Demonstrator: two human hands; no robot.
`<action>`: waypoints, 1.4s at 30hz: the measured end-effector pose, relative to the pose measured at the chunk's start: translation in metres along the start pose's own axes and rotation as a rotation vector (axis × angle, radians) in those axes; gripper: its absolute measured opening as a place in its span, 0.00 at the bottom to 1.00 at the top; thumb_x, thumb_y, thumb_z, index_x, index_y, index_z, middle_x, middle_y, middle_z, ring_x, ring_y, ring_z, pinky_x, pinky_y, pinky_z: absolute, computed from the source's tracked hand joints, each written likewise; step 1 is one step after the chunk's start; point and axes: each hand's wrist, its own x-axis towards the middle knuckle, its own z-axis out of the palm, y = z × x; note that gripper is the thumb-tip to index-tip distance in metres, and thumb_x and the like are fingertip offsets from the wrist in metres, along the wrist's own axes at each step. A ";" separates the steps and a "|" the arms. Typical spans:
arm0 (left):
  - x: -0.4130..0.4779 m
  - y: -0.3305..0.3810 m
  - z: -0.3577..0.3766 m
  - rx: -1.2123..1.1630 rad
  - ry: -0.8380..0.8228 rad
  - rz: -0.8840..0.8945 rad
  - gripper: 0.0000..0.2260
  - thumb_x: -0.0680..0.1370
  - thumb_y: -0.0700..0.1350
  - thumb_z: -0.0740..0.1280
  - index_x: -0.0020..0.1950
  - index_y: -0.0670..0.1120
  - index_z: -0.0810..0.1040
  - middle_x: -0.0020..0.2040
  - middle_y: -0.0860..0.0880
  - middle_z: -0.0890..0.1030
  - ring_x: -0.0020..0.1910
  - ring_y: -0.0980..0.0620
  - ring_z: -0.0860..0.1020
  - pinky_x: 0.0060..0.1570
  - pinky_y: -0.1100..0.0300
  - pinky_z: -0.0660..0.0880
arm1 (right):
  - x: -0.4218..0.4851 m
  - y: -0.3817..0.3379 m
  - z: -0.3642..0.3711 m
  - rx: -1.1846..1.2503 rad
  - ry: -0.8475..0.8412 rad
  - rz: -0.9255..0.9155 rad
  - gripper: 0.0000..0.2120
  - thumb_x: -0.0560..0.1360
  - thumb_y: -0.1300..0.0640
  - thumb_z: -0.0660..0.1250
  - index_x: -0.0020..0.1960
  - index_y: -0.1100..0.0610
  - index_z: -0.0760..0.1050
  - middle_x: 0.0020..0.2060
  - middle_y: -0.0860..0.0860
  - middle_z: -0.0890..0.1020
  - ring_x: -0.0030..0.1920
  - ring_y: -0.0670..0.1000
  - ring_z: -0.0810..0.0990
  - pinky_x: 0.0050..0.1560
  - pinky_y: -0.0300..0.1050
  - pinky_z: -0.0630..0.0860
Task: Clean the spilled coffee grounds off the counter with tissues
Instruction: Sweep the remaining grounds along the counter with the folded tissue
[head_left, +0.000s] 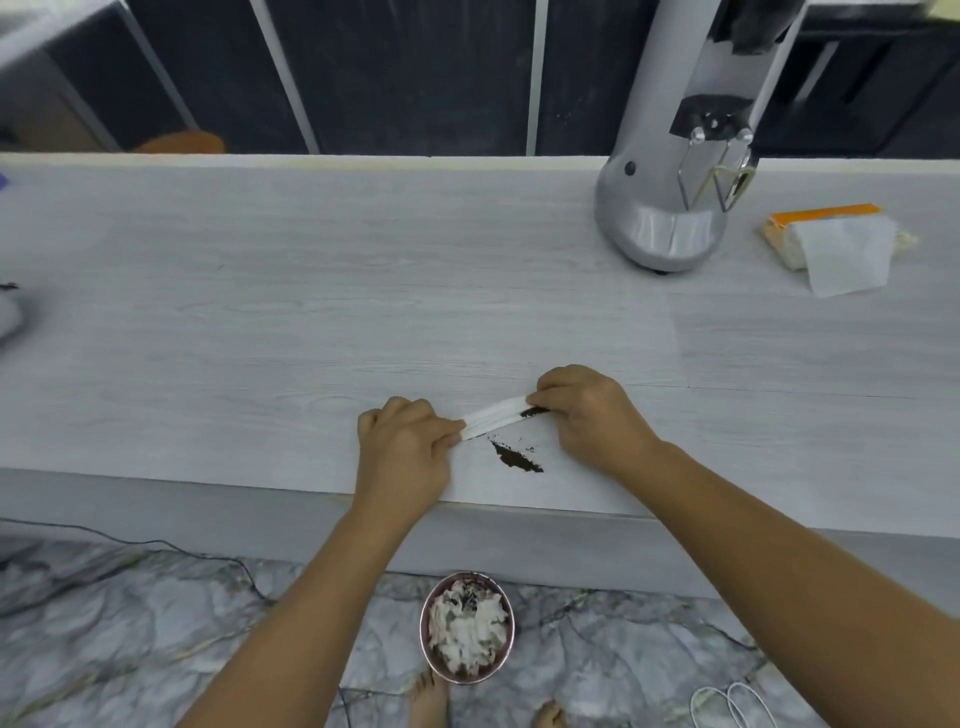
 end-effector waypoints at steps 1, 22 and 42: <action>-0.003 0.004 0.001 -0.004 -0.002 0.001 0.07 0.74 0.45 0.69 0.47 0.52 0.87 0.36 0.59 0.74 0.44 0.51 0.74 0.50 0.50 0.65 | -0.006 0.000 -0.003 0.000 -0.001 0.003 0.18 0.65 0.77 0.67 0.47 0.59 0.85 0.44 0.53 0.84 0.42 0.57 0.81 0.40 0.49 0.80; 0.035 0.029 0.001 -0.077 -0.146 0.079 0.07 0.74 0.42 0.71 0.47 0.53 0.87 0.38 0.56 0.80 0.46 0.49 0.76 0.51 0.50 0.65 | -0.044 -0.019 -0.020 -0.013 0.127 0.351 0.19 0.60 0.80 0.68 0.44 0.62 0.85 0.39 0.54 0.83 0.39 0.57 0.81 0.38 0.47 0.80; 0.062 0.001 0.019 -0.114 -0.254 0.385 0.08 0.75 0.43 0.72 0.49 0.56 0.87 0.45 0.59 0.82 0.50 0.52 0.74 0.53 0.55 0.59 | -0.049 -0.076 0.002 -0.297 0.137 0.735 0.10 0.54 0.75 0.66 0.29 0.62 0.77 0.27 0.53 0.73 0.25 0.52 0.63 0.23 0.37 0.54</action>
